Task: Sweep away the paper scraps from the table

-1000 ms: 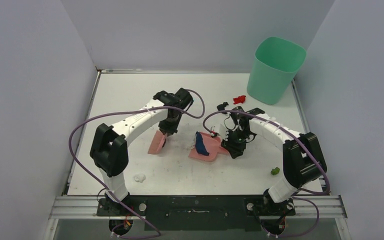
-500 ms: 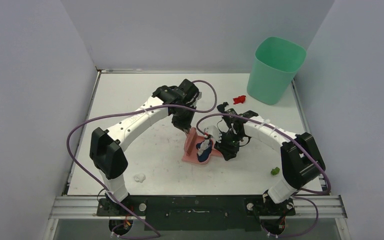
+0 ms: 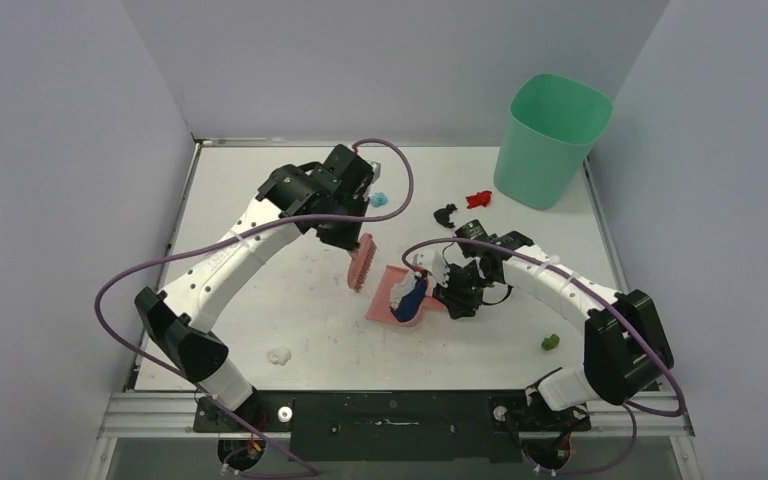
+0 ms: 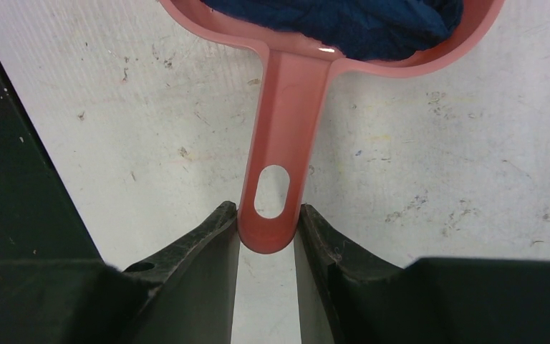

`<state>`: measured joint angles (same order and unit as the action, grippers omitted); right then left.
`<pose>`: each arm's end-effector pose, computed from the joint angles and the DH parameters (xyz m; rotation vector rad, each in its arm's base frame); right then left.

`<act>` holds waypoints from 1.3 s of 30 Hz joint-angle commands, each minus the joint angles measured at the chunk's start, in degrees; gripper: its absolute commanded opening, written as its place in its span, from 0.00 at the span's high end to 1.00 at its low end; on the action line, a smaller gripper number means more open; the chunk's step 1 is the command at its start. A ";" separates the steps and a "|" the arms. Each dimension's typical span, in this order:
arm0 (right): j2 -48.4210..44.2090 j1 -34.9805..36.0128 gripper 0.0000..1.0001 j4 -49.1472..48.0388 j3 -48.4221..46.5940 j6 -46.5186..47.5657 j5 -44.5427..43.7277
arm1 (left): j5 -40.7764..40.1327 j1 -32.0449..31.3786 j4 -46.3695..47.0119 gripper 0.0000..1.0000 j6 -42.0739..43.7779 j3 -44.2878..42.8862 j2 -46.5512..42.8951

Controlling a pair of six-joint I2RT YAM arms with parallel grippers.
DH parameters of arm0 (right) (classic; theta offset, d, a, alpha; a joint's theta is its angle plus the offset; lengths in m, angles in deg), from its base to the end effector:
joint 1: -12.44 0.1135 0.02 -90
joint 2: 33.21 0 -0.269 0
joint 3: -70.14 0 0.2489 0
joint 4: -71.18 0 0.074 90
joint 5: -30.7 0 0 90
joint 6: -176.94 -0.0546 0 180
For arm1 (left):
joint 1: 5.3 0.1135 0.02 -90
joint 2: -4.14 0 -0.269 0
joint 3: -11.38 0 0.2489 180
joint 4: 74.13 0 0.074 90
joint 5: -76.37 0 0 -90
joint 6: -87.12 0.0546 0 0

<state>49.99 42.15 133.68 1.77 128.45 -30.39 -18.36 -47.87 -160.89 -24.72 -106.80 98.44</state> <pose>0.2088 0.1495 0.1981 -1.6916 2.2246 0.6844 0.2434 -0.2174 0.3682 0.4571 2.6479 -0.2515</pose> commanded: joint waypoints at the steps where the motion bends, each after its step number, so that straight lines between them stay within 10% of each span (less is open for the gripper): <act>1: -3.02 -0.27 0.82 -3.90 0.23 -0.94 1.04 | -7.92 0.03 -1.19 1.00 0.05 -1.18 -5.71; 9: -5.95 -0.36 0.83 -0.83 -2.43 -1.04 2.28 | -12.92 4.55 2.49 1.00 -0.63 12.04 -12.90; 23: -5.63 4.94 0.83 12.74 -0.28 8.90 1.69 | -27.07 2.16 -18.62 1.00 -15.09 21.13 -12.78; 31: -2.74 12.81 0.83 9.77 -1.29 5.01 0.12 | -24.08 -1.24 -16.63 1.00 -19.19 32.99 -11.20; 39: 0.21 13.16 0.83 6.82 -2.09 3.70 1.87 | -6.45 -7.00 1.05 1.00 -17.78 26.46 -15.33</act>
<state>49.42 55.14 143.08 1.64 133.30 -29.89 -35.06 -54.21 -171.15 -42.74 -75.61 86.84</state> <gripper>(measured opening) 0.304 0.098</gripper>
